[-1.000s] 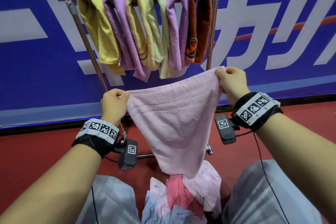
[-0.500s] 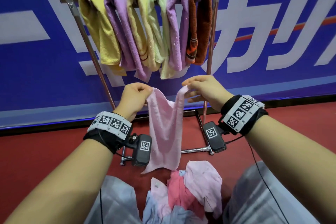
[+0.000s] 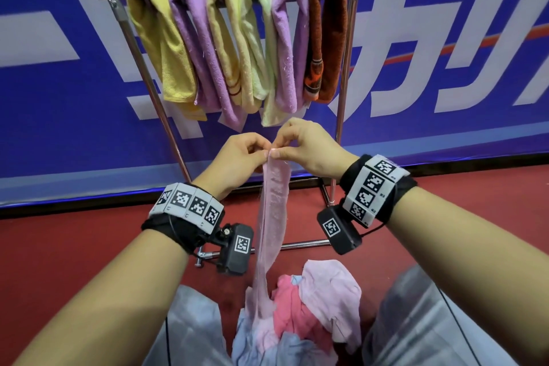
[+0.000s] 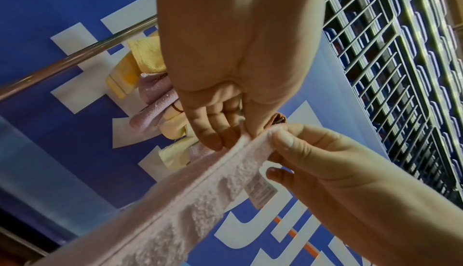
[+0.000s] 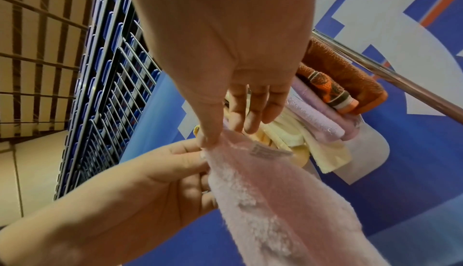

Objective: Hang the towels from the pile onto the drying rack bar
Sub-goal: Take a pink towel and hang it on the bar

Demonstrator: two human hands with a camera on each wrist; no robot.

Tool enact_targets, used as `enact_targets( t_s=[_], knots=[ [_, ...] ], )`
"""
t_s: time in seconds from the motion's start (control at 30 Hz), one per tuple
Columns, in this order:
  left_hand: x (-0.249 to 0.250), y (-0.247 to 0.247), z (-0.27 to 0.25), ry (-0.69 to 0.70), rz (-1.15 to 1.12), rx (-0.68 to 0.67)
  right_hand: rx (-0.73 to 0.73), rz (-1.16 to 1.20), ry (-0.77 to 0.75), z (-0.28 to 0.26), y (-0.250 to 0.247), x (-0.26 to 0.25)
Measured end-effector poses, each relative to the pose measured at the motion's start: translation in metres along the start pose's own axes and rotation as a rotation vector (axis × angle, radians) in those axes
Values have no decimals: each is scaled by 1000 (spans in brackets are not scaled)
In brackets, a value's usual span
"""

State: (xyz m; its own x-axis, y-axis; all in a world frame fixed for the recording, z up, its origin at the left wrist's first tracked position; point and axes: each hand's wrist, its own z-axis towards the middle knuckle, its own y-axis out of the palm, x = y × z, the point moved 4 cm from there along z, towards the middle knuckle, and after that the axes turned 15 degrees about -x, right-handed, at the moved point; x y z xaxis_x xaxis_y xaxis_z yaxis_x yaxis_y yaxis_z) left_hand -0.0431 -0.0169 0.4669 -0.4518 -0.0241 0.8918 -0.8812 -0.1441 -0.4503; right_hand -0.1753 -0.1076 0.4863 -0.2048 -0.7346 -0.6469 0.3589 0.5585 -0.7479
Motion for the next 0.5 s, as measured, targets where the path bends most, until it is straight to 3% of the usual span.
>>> enact_targets(
  t_s=[0.5],
  knots=[
    [8,4,1,23,8,-70,-35,44,18,-3,6,4]
  ],
)
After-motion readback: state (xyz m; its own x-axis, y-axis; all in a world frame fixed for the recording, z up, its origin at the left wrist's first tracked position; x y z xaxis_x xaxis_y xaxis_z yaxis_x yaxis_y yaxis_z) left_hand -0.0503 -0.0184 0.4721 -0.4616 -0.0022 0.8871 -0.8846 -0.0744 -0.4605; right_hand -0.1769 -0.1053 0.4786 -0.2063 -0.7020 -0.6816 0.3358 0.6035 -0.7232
